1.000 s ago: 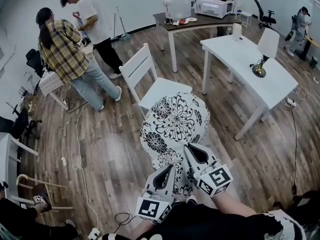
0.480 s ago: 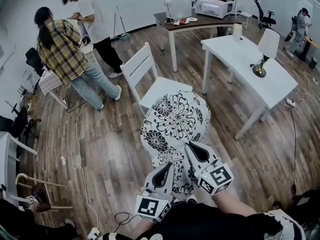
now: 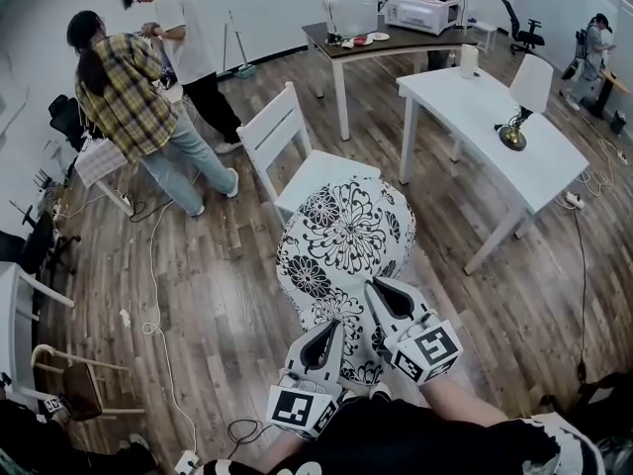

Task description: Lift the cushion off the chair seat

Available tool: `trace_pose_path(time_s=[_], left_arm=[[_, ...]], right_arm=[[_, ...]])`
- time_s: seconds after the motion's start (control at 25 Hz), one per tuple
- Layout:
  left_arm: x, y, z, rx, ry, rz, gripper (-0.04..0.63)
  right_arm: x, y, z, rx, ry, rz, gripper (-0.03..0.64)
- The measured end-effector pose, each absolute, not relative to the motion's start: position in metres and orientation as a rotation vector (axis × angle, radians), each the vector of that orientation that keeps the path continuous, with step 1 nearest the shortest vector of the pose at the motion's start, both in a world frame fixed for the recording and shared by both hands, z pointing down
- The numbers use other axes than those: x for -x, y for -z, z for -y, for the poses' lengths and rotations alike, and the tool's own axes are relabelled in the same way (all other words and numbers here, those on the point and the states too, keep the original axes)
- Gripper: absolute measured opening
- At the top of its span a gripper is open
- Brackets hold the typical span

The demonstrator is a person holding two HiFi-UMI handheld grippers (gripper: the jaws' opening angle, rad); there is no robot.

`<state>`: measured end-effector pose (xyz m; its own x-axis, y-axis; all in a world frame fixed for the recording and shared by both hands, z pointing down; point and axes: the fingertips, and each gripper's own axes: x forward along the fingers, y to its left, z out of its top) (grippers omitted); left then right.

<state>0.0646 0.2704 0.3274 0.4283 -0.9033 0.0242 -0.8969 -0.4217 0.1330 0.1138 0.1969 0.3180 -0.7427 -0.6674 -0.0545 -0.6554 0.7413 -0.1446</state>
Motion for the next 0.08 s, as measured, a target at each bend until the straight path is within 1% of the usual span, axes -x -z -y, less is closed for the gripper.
trace_pose_path(time_s=[0.08], left_arm=[[-0.0653,-0.3269,-0.2699,-2.549,0.077,1.611,0.002]], right_arm=[[-0.1144,-0.3177,-0.1964,1.081,0.175,-2.833,0.034]])
